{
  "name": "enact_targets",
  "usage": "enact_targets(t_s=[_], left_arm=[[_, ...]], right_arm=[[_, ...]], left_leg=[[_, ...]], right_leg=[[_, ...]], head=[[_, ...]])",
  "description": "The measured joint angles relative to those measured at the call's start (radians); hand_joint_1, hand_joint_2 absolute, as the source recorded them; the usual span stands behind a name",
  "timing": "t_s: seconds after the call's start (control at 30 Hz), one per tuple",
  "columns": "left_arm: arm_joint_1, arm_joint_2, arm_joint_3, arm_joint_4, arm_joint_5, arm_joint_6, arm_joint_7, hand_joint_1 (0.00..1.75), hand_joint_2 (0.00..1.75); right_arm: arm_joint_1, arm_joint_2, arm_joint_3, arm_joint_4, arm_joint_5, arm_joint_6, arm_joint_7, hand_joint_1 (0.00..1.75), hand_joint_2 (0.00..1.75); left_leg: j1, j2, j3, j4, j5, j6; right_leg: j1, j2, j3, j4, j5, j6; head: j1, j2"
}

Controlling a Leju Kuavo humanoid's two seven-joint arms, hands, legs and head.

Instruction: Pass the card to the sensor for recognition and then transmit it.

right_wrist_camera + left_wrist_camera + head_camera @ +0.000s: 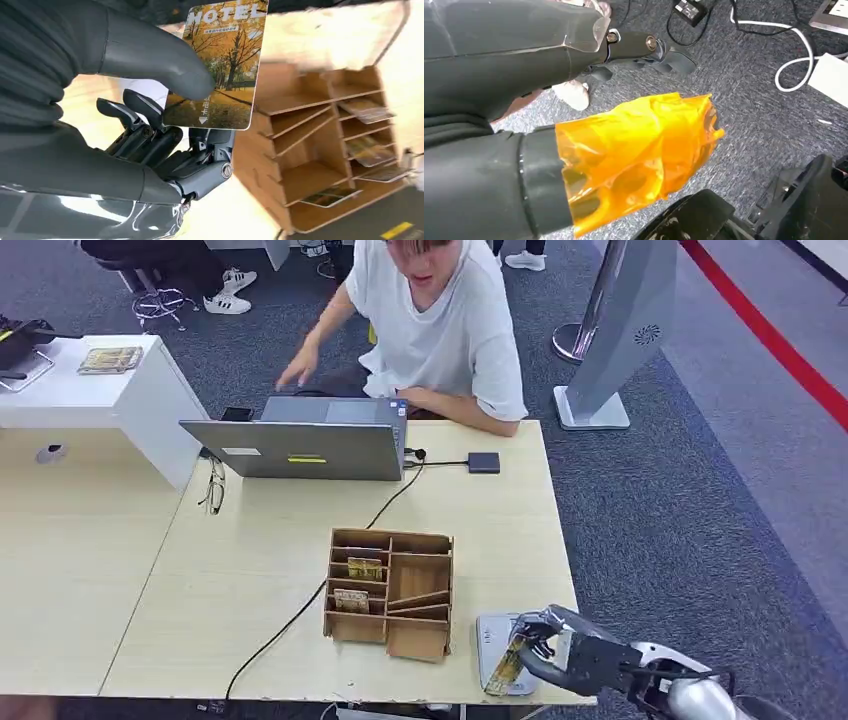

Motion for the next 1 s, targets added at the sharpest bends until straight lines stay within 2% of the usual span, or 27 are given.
enact_targets(t_s=[0.3, 0.43, 0.73, 1.0], left_arm=[[0.0, 0.0, -0.018, 0.0, 0.02, 0.003, 0.011, 0.0, 0.0], [0.0, 0.0, -0.025, 0.0, 0.028, -0.001, 0.02, 0.0, 0.0], [0.0, 0.0, -0.047, 0.0, 0.04, -0.007, 0.031, 0.0, 0.0], [0.0, 0.0, -0.059, 0.0, 0.047, -0.01, 0.033, 0.0, 0.0]], right_arm=[[-0.02, -0.013, 0.029, 0.028, 0.104, -0.057, 0.061, 1.75, 1.75], [-0.043, 0.008, 0.064, 0.056, 0.217, -0.131, 0.125, 1.75, 1.75], [-0.068, 0.052, 0.111, 0.108, 0.247, -0.176, 0.16, 1.75, 1.75], [-0.079, 0.078, 0.127, 0.138, 0.267, -0.188, 0.176, 1.75, 1.75]], left_leg=[[0.0, 0.0, 0.0, 0.0, 0.0, 0.0], [0.0, 0.0, 0.0, 0.0, 0.0, 0.0], [0.0, 0.0, 0.0, 0.0, 0.0, 0.0], [0.0, 0.0, 0.0, 0.0, 0.0, 0.0]], right_leg=[[0.0, 0.0, 0.0, 0.0, 0.0, 0.0], [0.0, 0.0, 0.0, 0.0, 0.0, 0.0], [0.0, 0.0, 0.0, 0.0, 0.0, 0.0], [0.0, 0.0, 0.0, 0.0, 0.0, 0.0]], head=[[0.0, 0.0], [0.001, 0.0], [0.0, 0.0], [0.0, 0.0]])
